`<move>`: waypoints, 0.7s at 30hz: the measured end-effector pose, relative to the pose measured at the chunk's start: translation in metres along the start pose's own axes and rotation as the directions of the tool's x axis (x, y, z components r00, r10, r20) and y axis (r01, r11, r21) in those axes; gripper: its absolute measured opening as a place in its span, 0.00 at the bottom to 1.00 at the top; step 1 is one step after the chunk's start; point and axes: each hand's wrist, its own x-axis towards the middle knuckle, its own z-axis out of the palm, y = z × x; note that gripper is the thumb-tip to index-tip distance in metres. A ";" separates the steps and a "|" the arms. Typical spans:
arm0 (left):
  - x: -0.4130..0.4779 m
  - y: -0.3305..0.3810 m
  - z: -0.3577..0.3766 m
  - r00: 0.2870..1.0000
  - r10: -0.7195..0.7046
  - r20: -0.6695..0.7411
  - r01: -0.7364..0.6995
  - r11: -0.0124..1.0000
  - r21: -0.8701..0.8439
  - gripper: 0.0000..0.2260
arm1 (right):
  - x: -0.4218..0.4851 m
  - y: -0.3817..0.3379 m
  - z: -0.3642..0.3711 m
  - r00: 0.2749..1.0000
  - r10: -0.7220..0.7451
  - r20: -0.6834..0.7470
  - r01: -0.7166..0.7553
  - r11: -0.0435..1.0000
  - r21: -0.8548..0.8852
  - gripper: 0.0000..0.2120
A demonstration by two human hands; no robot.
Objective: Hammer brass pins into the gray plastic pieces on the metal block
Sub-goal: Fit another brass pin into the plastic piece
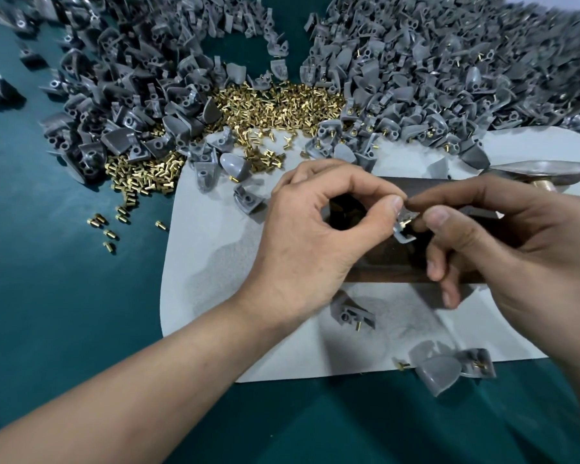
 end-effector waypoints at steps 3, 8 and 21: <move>0.000 -0.001 0.000 1.000 -0.012 -0.016 0.012 0.999 -0.042 0.06 | -0.004 0.000 0.003 0.997 -0.067 -0.043 0.058 0.979 -0.193 0.12; 0.000 -0.002 0.000 0.999 -0.026 -0.020 0.025 0.998 -0.064 0.06 | -0.008 0.004 0.016 0.942 -0.326 -0.076 0.195 0.720 -0.666 0.14; -0.004 0.004 0.000 0.996 0.053 0.077 -0.055 0.998 0.027 0.09 | -0.010 0.015 0.017 0.834 -0.519 -0.186 0.232 0.636 -0.736 0.07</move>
